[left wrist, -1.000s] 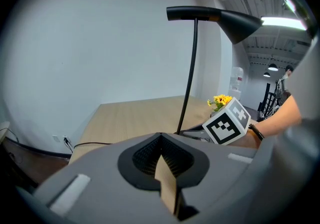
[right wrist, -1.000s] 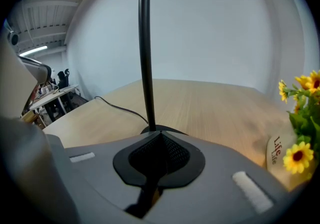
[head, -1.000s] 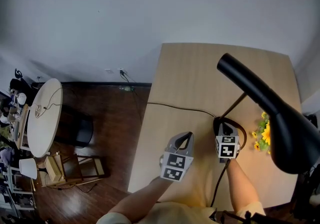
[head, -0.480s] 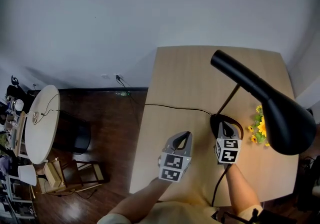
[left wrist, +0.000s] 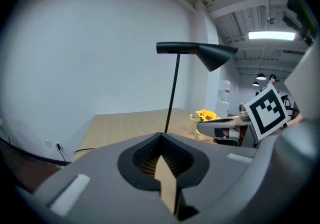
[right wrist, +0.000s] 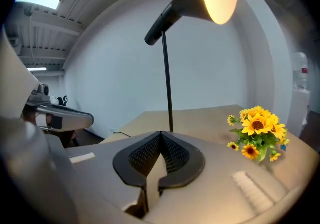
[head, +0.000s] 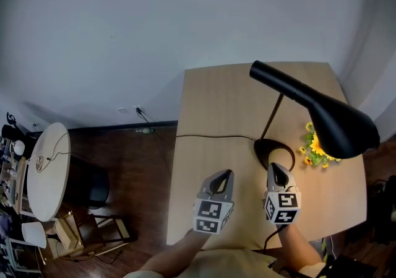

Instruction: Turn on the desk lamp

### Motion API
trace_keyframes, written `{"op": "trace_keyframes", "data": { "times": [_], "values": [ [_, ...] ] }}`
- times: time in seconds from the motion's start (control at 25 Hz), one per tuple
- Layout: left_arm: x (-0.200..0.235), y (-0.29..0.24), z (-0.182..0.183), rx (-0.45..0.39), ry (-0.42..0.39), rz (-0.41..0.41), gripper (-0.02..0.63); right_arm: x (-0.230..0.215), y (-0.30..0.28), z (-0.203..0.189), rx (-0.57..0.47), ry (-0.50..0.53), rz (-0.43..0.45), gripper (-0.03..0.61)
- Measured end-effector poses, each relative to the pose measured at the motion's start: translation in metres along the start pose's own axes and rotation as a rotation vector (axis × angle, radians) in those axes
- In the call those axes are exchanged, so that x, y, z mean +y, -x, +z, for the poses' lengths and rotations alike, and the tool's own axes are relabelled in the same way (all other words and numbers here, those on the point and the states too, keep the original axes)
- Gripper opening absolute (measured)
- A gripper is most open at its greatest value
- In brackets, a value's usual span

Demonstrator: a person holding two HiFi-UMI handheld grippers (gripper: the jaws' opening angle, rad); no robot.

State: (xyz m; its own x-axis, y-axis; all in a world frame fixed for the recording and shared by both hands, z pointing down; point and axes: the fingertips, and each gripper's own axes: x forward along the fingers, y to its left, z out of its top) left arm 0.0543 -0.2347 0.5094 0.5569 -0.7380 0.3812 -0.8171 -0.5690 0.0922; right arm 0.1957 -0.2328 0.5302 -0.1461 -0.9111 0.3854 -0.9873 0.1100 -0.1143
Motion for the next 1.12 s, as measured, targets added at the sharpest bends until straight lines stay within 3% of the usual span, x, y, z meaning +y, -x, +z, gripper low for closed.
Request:
{"op": "trace_keyframes", "data": {
  "times": [0.48,1.12],
  "values": [
    [-0.013,0.095,0.018,-0.121,-0.008,-0.095,0.000,0.069,0.103,0.015,-0.109,-0.017,-0.029,0.000],
    [-0.010,0.249,-0.005,-0.220,-0.033,-0.185,0.000,0.177,0.234,-0.002,-0.188,0.027,-0.100,0.000]
  ]
}}
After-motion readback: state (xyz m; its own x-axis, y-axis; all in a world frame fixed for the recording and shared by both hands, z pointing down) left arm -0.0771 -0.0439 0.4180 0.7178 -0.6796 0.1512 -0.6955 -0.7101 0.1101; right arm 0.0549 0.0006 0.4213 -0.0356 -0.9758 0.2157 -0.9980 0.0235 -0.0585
